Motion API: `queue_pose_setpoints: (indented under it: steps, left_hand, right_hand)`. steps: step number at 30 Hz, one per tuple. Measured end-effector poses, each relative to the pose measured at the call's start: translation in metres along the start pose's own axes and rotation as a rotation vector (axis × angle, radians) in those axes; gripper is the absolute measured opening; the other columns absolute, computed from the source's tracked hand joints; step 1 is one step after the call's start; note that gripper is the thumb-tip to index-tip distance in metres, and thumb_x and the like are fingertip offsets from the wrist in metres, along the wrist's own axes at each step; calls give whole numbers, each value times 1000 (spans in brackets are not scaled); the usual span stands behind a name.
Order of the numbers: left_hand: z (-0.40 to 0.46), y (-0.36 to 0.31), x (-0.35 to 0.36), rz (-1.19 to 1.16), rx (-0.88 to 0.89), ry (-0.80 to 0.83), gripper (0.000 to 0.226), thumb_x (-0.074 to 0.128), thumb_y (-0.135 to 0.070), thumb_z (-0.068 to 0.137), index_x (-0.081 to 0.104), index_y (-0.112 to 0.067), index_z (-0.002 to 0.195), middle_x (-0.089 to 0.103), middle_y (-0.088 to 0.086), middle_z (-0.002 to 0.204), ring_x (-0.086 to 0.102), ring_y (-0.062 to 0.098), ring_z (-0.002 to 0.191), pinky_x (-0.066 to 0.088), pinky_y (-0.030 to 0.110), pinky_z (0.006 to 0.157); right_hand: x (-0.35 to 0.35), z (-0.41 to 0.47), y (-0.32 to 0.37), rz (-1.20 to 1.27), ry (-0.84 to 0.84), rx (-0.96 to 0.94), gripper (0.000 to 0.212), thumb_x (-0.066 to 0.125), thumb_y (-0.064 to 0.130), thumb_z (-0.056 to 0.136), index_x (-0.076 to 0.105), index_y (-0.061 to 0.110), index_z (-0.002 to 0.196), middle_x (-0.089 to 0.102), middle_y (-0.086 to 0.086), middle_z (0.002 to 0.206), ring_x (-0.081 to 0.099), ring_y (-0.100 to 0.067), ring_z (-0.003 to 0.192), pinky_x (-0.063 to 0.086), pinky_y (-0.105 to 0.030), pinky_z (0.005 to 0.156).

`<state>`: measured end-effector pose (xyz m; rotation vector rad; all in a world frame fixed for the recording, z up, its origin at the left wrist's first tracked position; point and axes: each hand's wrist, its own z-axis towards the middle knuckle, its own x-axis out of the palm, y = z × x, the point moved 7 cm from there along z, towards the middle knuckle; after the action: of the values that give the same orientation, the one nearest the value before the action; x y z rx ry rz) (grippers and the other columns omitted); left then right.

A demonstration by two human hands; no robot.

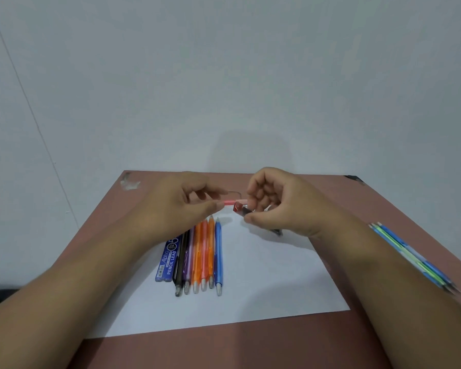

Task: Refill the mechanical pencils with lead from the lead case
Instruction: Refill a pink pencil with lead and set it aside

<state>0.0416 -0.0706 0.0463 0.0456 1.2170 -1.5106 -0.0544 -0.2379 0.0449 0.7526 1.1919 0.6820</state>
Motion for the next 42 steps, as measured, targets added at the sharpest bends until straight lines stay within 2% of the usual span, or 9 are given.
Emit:
queue_pose_setpoints:
  steps: [2,5,12,14,17,21,26,31,42]
  left_hand:
    - [-1,-8,0,-29,69,-8,25,79,-27,84,73,-48,95,70,-26,91,61,3,82,45,14,66]
    - [-1,-20,3,-35,190,7,19,80,-29,84,74,-43,97,72,-26,93,64,10,86,43,10,69]
    - [0,-24,0,-2,244,-66,15,71,-39,86,72,-48,98,70,-20,92,61,3,83,43,10,69]
    - [0,-25,-4,23,262,-109,22,69,-34,88,68,-46,106,69,-16,90,61,7,84,46,15,70]
    - [-1,-28,-6,47,270,-128,26,72,-21,90,70,-45,96,69,-17,87,63,5,88,46,12,72]
    - [-2,-30,-5,25,230,-126,25,71,-15,91,69,-40,93,69,-20,88,63,1,88,46,9,73]
    - [-1,-19,1,-242,42,-92,24,69,-16,92,74,-39,86,73,-11,89,69,12,86,55,22,67]
    - [-1,-18,5,-437,-30,-63,13,67,-11,92,73,-22,91,74,-1,85,70,15,82,54,26,64]
    - [0,-14,2,-419,-90,-68,11,61,-11,97,68,-16,92,76,3,83,73,17,79,58,29,65]
  right_hand:
    - [-1,1,-2,53,-24,-7,36,86,9,73,62,28,92,74,0,87,63,-14,73,52,-28,68]
    - [-2,2,-3,125,-42,-14,36,86,5,74,62,21,95,74,-3,87,63,-15,72,52,-29,70]
    - [1,-2,4,304,-49,-9,31,82,-5,78,62,12,95,75,-11,89,69,-21,78,57,-33,76]
    - [4,-2,6,355,-43,-6,28,79,-7,80,61,10,93,75,-13,88,69,-23,76,56,-33,72]
    - [6,-2,7,406,-20,24,25,76,-6,83,65,9,100,76,-13,93,70,-27,79,60,-40,77]
    - [12,-3,4,421,51,99,34,74,3,87,67,13,118,78,-14,99,74,-30,91,60,-41,89]
    - [10,-2,3,513,44,116,52,79,13,75,65,13,125,77,-17,97,74,-27,87,60,-37,84]
    - [11,-2,3,585,67,127,50,76,10,79,64,11,127,76,-22,102,74,-27,85,60,-33,78]
    - [11,-2,-2,653,96,154,50,74,7,80,62,10,128,74,-24,108,73,-30,90,62,-36,83]
